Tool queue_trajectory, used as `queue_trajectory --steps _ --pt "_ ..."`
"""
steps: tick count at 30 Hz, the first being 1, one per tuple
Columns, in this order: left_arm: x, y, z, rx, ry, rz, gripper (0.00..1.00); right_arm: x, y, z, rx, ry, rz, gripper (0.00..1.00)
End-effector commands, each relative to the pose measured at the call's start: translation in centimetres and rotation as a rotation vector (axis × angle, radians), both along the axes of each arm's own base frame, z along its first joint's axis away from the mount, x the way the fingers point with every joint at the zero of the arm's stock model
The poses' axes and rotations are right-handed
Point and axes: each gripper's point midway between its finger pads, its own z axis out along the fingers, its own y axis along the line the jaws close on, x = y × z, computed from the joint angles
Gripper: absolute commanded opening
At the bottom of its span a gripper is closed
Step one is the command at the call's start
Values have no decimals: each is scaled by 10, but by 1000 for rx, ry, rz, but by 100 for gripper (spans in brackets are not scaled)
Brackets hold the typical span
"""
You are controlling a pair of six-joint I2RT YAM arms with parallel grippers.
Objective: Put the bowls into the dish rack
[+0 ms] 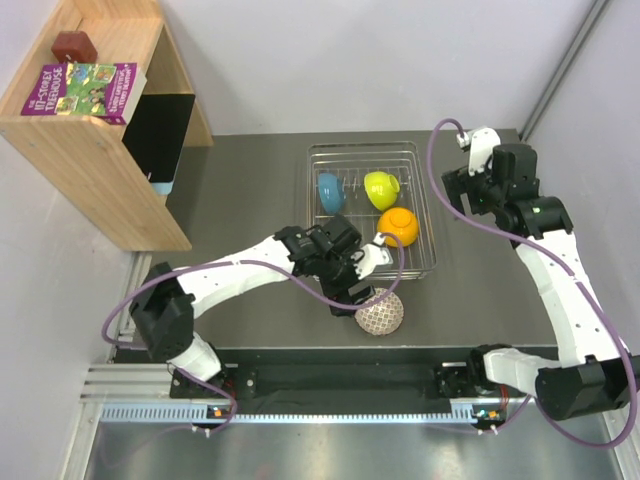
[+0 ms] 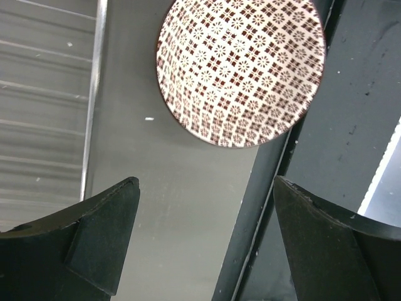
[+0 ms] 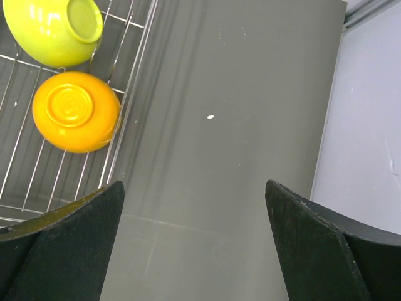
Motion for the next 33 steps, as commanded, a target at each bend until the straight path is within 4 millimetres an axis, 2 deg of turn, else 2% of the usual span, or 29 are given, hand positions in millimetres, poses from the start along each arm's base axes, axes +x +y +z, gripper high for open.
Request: queue_trajectory --steps 1,9,14,25,33 --pt "7 -19 -2 -29 -19 0 91 0 3 24 57 -78 9 93" --pt "18 -29 -20 0 -25 1 88 -4 7 20 83 -80 25 92" --pt "22 -34 -24 23 -12 -3 86 -7 7 19 92 -82 26 92" --pt "30 -44 -32 28 -16 -6 79 -7 7 17 112 -81 22 91" --pt "41 -60 -28 5 -39 -13 77 -8 9 18 130 -84 38 90"
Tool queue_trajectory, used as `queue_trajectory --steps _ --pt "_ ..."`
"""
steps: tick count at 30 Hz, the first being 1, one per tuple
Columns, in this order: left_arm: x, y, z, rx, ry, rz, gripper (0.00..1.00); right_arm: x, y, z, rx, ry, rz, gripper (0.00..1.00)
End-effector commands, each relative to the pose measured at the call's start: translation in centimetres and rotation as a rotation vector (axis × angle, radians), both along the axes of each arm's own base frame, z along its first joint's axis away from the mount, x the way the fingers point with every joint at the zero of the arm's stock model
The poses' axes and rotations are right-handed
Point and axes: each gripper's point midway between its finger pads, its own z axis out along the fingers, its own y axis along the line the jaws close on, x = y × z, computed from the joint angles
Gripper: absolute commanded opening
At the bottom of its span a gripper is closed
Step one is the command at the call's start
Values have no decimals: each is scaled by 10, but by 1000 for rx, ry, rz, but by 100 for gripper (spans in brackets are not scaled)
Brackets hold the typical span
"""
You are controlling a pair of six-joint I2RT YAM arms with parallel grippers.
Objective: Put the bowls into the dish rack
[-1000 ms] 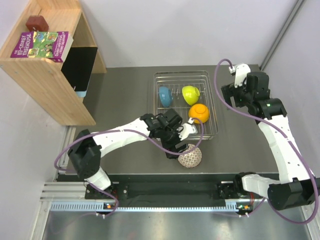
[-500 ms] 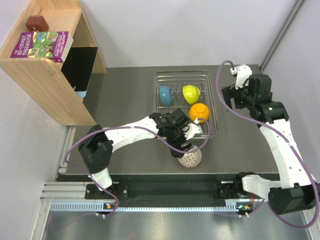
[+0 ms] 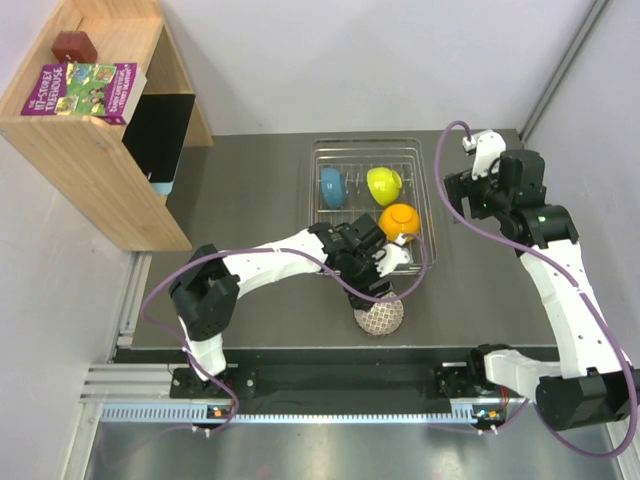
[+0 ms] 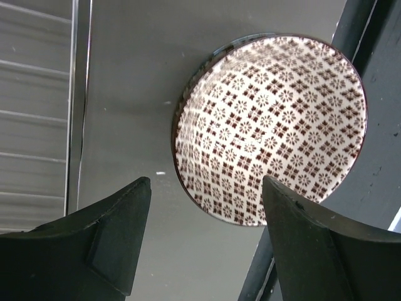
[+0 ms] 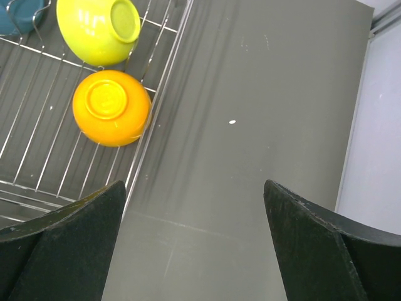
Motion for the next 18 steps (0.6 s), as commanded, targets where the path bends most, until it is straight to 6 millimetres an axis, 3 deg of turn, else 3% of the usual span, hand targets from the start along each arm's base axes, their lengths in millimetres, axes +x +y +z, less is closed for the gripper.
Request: queue_trajectory --steps 1,18 --pt "21 -21 13 -58 -61 3 76 1 -1 17 36 -68 -2 90" --pt "41 -48 7 -81 -89 -11 75 2 -3 17 45 -74 -12 89"
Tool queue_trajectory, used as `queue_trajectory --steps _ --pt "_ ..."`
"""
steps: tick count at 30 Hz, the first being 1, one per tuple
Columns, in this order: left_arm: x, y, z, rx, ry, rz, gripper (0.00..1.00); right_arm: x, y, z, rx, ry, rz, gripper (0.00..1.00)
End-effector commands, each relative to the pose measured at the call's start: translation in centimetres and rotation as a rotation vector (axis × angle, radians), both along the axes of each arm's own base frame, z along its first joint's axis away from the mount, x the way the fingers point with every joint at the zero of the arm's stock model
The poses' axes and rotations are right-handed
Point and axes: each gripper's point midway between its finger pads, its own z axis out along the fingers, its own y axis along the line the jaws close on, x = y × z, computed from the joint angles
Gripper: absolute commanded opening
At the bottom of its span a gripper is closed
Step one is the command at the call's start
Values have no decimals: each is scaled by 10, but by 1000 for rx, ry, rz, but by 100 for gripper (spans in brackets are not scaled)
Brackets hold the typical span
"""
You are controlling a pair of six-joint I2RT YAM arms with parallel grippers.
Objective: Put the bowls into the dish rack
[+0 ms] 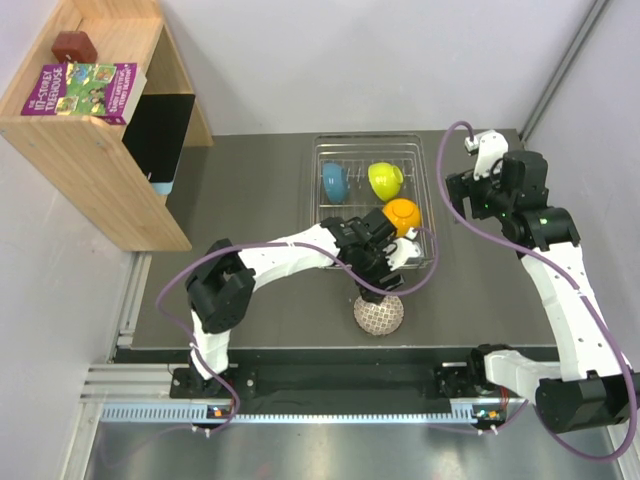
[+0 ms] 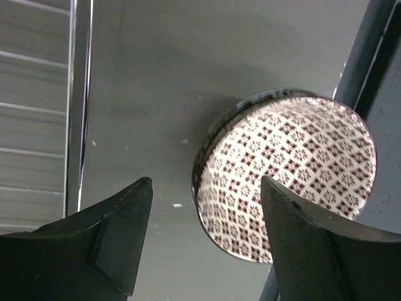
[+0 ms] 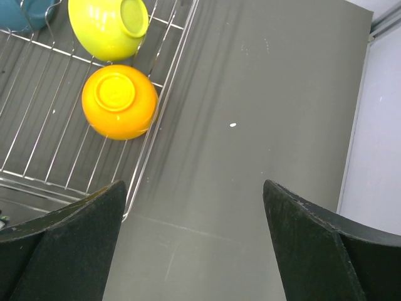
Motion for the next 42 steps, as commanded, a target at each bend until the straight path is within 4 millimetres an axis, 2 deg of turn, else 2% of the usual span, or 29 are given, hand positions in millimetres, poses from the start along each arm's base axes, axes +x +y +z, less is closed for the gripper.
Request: queue_trajectory --steps 1,6,11,14,16,17,18,20,24,30,33,42 --pt "25 -24 11 -65 -76 -6 75 2 -4 15 29 -57 -21 89" --pt "34 -36 11 -83 -94 -11 75 3 -5 13 32 -59 -23 88" --pt "40 -40 9 -73 -101 -5 75 4 -6 14 33 -58 -27 88" --pt "32 -32 15 -60 -81 -7 72 3 -6 13 33 -58 -27 88" --pt "26 -24 12 -44 -67 -10 69 2 -5 13 34 -61 -26 88" --pt "25 -20 19 -54 -76 -6 68 2 -6 13 36 -60 -26 88" --pt "19 -12 13 -35 -66 -6 68 2 -5 14 37 -62 -25 88" --pt "13 -2 15 -29 -67 -4 65 2 -5 15 38 -64 -26 88" --pt "7 9 20 -24 -70 2 64 4 -4 14 42 -56 -22 88" --pt "1 13 23 -31 -64 -2 58 4 -6 15 45 -60 -29 88" --pt "-1 12 20 -29 -48 -9 50 3 -6 15 45 -61 -31 87" --pt "-2 12 11 -14 -25 -15 48 4 -6 14 48 -53 -31 87"
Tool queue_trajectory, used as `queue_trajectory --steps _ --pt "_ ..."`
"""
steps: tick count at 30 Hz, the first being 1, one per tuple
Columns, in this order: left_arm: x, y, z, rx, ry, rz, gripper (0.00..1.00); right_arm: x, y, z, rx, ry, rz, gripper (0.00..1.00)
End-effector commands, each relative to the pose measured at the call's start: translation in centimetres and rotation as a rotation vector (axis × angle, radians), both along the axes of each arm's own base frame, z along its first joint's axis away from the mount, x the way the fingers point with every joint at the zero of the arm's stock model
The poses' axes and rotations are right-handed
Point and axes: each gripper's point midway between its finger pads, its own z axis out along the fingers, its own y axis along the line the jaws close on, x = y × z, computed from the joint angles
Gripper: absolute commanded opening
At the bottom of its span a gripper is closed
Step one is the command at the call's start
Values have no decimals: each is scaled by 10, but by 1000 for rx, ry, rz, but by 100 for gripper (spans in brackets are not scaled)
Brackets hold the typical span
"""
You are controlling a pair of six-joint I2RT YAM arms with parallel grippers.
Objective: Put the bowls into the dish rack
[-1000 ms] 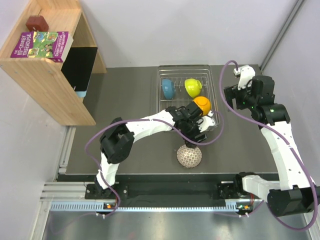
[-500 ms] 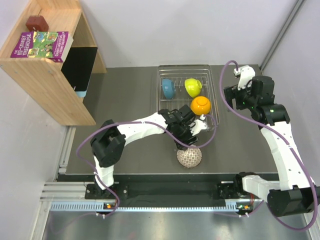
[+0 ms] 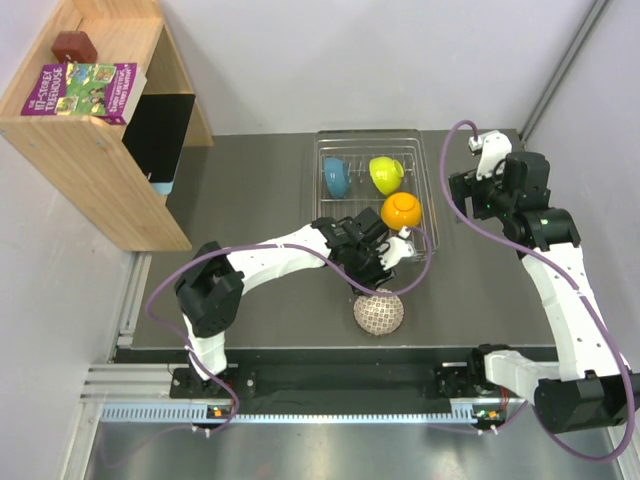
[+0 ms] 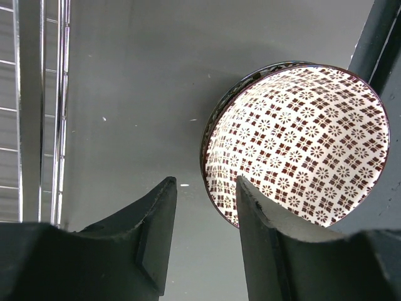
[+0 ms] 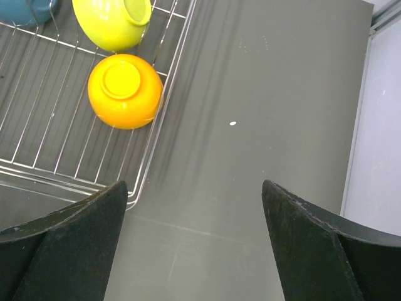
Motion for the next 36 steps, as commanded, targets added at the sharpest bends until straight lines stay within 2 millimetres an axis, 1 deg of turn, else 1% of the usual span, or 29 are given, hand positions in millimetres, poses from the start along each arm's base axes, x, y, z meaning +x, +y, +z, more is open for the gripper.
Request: queue_trajectory --steps 1,14,15,16,20,25,26,29,30,31,36 --pt "-3 -2 3 -17 13 -16 48 4 -2 18 28 -56 -10 87" --pt "-4 -5 -10 7 29 -20 44 3 -1 19 33 -58 -4 87" --pt "-4 -5 -10 9 30 -19 42 3 0 19 34 -56 -3 87" --pt "-3 -5 -12 11 29 -20 38 3 -1 19 36 -56 -6 87" --pt "-3 -6 -11 11 25 -17 30 3 0 19 37 -57 -1 87" --pt "-4 -6 -13 16 31 -18 25 3 0 20 37 -61 -1 87" --pt "-5 -6 -13 16 32 -21 21 3 0 19 38 -59 -1 88" --pt "-4 -6 -13 16 31 -18 13 3 -1 19 36 -58 -4 87" --pt "-4 -7 -12 14 29 -21 4 3 0 18 36 -56 -2 87" --pt "-4 -8 -10 12 30 -20 0 3 0 19 38 -57 -3 87" --pt "-5 -11 3 -10 28 -27 0 3 0 19 38 -56 -3 87"
